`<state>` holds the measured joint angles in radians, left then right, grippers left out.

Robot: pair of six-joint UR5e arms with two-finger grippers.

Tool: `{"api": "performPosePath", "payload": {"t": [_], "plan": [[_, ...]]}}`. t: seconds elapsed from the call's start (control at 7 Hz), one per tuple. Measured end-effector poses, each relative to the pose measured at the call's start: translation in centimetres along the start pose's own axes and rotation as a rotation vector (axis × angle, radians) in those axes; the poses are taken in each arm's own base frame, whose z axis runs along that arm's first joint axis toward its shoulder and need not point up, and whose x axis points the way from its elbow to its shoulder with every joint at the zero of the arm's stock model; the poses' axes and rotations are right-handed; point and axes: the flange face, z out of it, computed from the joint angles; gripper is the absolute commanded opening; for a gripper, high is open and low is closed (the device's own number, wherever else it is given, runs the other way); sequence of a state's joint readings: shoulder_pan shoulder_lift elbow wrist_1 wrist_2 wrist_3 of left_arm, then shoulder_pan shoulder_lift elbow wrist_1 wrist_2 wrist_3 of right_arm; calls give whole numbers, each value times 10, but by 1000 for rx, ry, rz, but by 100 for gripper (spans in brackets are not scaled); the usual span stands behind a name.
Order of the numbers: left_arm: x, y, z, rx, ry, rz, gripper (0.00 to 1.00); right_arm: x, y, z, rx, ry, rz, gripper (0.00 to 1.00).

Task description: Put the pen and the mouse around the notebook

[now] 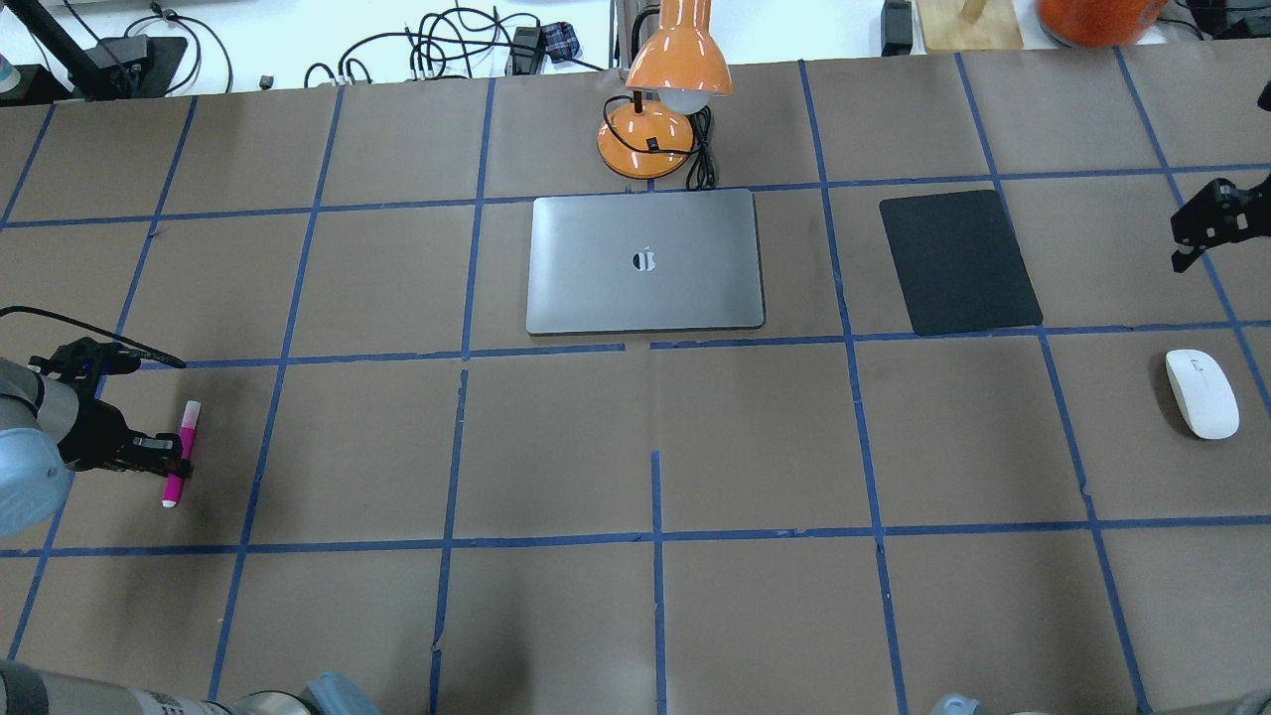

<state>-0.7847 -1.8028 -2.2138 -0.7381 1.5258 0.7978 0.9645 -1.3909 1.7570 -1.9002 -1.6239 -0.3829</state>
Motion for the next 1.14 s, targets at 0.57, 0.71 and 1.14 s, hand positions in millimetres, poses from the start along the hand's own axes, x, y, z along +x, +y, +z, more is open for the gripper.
{"api": "performPosePath", "payload": {"t": [0.57,0.71,1.14], "plan": [[86,-18,-45,-110,-23,-284,0,52,35,107,22,1,-118,100],[136,-26,-58,-97,-36,-410,0,55,35,114,33,7,-134,100],[315,-38,-64,-46,-76,-766,0,71,21,145,40,8,-129,100]]}}
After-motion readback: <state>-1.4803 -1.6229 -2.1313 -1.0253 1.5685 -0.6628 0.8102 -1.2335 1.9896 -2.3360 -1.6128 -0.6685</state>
